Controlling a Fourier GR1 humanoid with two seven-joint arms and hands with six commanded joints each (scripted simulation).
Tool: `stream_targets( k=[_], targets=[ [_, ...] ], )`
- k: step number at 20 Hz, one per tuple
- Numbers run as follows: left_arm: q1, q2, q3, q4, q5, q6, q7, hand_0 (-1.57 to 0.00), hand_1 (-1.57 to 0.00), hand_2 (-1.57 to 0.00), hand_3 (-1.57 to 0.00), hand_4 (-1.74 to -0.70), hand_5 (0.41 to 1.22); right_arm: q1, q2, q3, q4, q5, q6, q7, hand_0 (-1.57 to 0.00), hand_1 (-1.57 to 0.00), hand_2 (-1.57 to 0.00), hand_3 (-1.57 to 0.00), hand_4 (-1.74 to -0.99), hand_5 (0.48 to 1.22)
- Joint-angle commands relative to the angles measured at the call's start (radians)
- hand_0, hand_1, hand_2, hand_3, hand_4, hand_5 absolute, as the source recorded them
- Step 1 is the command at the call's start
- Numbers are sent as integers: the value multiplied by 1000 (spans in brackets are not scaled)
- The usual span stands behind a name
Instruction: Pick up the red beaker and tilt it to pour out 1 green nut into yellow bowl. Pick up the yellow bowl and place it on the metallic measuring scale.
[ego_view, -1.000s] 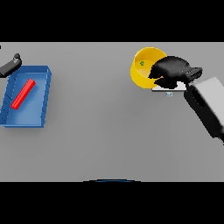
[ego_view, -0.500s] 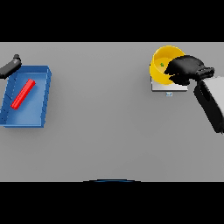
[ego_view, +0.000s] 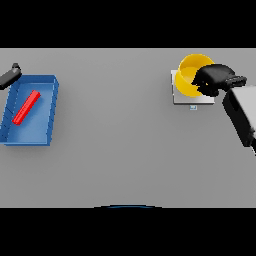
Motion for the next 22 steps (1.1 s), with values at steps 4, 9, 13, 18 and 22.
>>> stream_targets(
  k=[4,9,13,18,22],
  targets=[
    [0,-2,-2,-5,3,-3,-10,1,1,1,1,-843,773,-2,6,-13,26,-19,10,-8,-1410,-1150,-1182,-1387,-1644,1221],
    [-6,-5,1,2,8,-3,-11,1,1,1,1,-850,765,-11,6,-27,27,-43,64,33,-825,-599,-589,-794,-1550,955],
    [-6,-11,-3,-2,6,2,-26,1,1,1,1,-854,771,-13,4,-24,33,-42,82,35,-372,-279,-345,-558,-1501,865],
    [-4,-2,0,-17,4,2,-3,1,1,1,1,-854,774,-11,-2,-7,53,-20,75,22,-121,-91,-145,-360,-1442,811],
    [8,-17,-10,-36,2,9,-2,1,1,1,1,-851,768,-17,-6,-4,39,-21,86,14,-49,-37,-59,-263,-1414,796]
  ],
)
